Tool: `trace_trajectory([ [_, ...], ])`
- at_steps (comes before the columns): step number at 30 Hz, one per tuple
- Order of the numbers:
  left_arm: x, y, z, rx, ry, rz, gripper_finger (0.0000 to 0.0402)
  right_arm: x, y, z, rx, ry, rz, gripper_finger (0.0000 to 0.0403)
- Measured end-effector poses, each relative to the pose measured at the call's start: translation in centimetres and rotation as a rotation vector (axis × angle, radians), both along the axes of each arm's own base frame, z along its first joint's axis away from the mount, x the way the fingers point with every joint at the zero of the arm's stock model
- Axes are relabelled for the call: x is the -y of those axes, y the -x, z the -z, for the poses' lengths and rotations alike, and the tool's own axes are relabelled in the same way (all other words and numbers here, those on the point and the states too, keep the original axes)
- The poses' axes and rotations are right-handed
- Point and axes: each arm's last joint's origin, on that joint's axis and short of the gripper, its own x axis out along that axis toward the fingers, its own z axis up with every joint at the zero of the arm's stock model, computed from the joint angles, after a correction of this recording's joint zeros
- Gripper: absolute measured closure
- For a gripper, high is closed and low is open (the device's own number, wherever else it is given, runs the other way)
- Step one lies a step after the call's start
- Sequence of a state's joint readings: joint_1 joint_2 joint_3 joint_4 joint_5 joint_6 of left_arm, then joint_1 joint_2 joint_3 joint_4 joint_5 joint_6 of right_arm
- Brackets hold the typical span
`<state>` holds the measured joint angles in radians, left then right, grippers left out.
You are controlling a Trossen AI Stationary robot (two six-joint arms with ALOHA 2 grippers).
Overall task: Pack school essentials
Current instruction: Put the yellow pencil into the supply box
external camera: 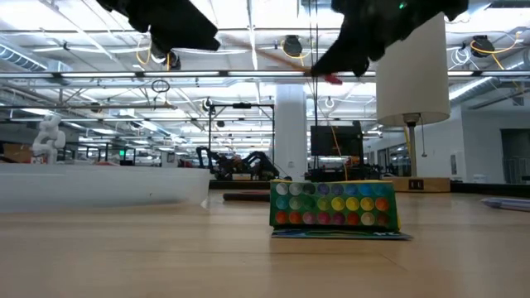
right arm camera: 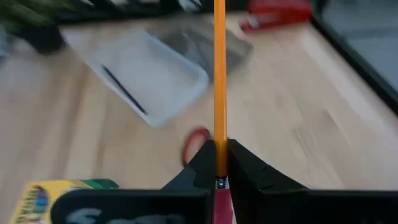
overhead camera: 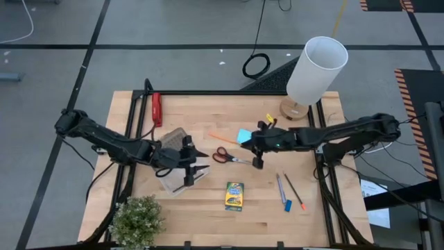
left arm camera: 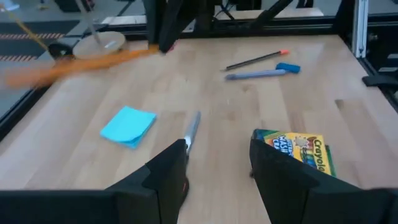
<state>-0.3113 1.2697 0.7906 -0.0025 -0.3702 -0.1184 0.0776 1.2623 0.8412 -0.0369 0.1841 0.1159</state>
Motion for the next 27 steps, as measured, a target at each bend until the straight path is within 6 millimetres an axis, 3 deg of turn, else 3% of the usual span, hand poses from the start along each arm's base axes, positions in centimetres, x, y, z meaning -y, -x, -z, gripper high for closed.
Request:
trace_trajectory([
  [12, 1.8, -3.3, -0.6, 0.335, -0.081, 0.055, 0.0220, -3.8, 1.2, -0.7, 0.447, 0.051, -0.191, 0.0388],
  [21, 1.7, -4.2, -1.4, 0.510, -0.150, 0.067, 0.0216, -3.7, 1.2, -0.6, 0.668, 0.107, -0.185, 0.0388],
  [27, 1.4, -4.2, -2.2, 0.586, -0.159, 0.038, 0.0174, -2.9, 0.0, 0.0, 0.777, 0.100, -0.213, 0.0388],
])
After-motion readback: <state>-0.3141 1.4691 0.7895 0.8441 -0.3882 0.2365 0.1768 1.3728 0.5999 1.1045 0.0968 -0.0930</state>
